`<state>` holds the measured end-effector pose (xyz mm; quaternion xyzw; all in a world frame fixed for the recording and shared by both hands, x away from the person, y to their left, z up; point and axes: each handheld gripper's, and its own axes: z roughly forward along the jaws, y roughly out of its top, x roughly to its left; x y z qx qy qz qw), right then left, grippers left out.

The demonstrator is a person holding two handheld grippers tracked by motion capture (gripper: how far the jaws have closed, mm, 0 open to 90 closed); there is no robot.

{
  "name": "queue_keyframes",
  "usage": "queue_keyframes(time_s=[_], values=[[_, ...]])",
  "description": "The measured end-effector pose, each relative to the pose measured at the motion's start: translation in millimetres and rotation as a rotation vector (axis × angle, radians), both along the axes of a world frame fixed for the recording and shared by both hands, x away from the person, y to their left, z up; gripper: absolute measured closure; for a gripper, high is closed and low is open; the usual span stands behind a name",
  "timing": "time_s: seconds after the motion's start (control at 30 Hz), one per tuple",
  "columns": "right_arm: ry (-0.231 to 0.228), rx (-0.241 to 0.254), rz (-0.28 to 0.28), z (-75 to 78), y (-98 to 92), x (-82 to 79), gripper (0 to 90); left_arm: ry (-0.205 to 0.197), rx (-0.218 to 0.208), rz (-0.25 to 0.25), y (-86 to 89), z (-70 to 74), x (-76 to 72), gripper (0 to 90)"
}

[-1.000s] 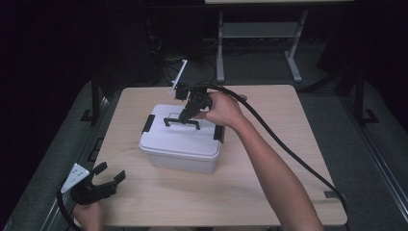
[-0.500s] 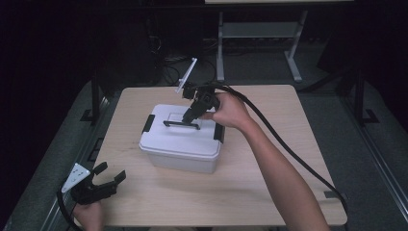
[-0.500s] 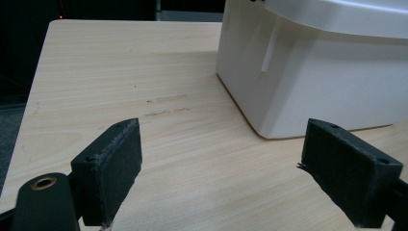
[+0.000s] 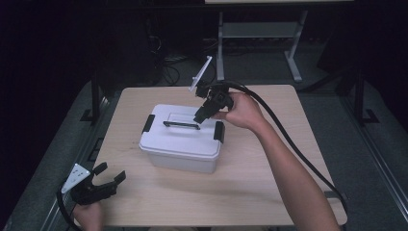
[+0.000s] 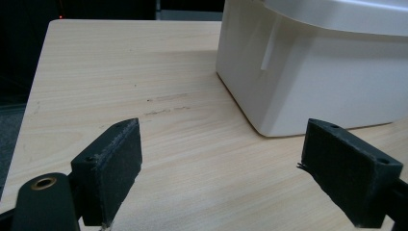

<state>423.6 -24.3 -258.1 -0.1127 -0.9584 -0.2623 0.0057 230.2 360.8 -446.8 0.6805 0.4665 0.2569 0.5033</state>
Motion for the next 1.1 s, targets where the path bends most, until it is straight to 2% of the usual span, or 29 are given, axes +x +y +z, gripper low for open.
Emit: queue_keyframes(time_s=[0.13, 0.3, 0.37, 0.47, 0.77, 1.1], values=[[0.0, 0.009, -0.011, 1.6, -4.7, -1.1, 71.5, -0.002, 0.0, 0.002, -0.2, -0.1, -0.2, 13.2], [0.011, -0.005, -0.033, -2.6, -13.7, -1.8, 69.0, 0.0, 0.002, -0.003, -0.5, -0.6, 1.0, 13.2], [0.011, 0.01, -0.041, -3.2, -18.4, -1.9, 68.9, 0.0, 0.004, -0.003, -1.0, -0.6, 0.7, 13.2], [0.021, 0.001, -0.055, -5.8, -24.1, -1.9, 67.5, 0.0, 0.002, -0.005, -1.7, -0.4, 1.3, 13.2], [0.013, -0.003, -0.086, -5.6, -41.2, -3.8, 65.1, 0.002, -0.001, -0.01, -3.1, -1.0, 4.1, 13.2], [-0.001, -0.006, -0.104, 3.3, -54.1, -7.6, 63.9, 0.002, -0.003, -0.005, -0.8, -2.1, 4.3, 13.2]])
